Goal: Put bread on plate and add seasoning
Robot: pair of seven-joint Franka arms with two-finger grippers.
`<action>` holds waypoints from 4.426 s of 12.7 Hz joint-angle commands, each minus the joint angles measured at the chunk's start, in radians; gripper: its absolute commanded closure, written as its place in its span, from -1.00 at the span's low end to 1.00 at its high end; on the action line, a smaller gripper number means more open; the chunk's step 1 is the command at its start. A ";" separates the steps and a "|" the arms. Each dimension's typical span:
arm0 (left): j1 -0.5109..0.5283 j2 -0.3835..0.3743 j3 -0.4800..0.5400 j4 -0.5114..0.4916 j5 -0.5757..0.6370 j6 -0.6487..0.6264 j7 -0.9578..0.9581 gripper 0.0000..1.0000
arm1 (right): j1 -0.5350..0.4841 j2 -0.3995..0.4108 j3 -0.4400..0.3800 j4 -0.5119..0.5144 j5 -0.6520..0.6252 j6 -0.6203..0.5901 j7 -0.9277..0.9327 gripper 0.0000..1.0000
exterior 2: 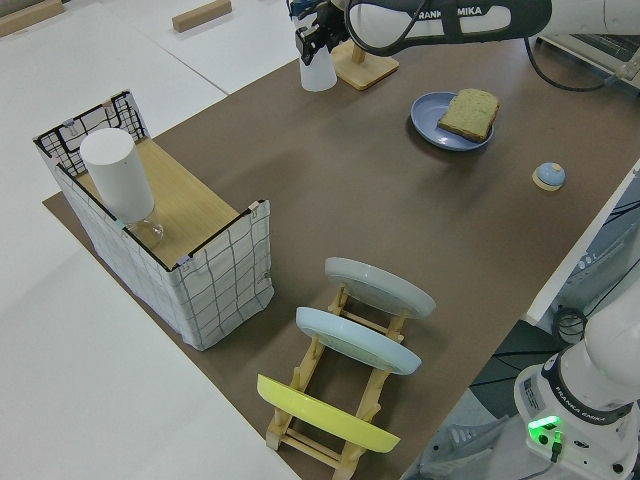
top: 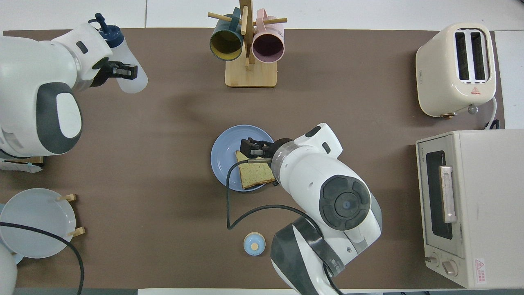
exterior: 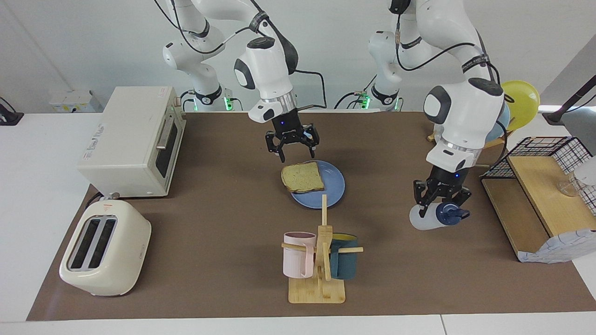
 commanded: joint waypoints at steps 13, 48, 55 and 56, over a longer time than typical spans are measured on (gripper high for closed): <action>-0.108 -0.441 -0.220 -0.254 0.210 -0.556 0.588 1.00 | 0.020 -0.062 0.029 0.397 0.507 -0.439 0.049 0.18; -0.133 -0.490 -0.223 -0.313 0.192 -0.548 0.619 1.00 | 0.029 -0.045 0.029 0.305 0.667 -0.124 0.078 1.00; -0.117 -0.487 -0.220 -0.313 0.190 -0.500 0.602 1.00 | -0.219 -0.064 0.024 0.298 0.417 -0.410 -0.145 -1.00; -0.101 -0.486 -0.220 -0.313 0.190 -0.483 0.584 1.00 | -0.266 -0.064 0.023 0.301 0.330 -0.487 -0.214 -1.00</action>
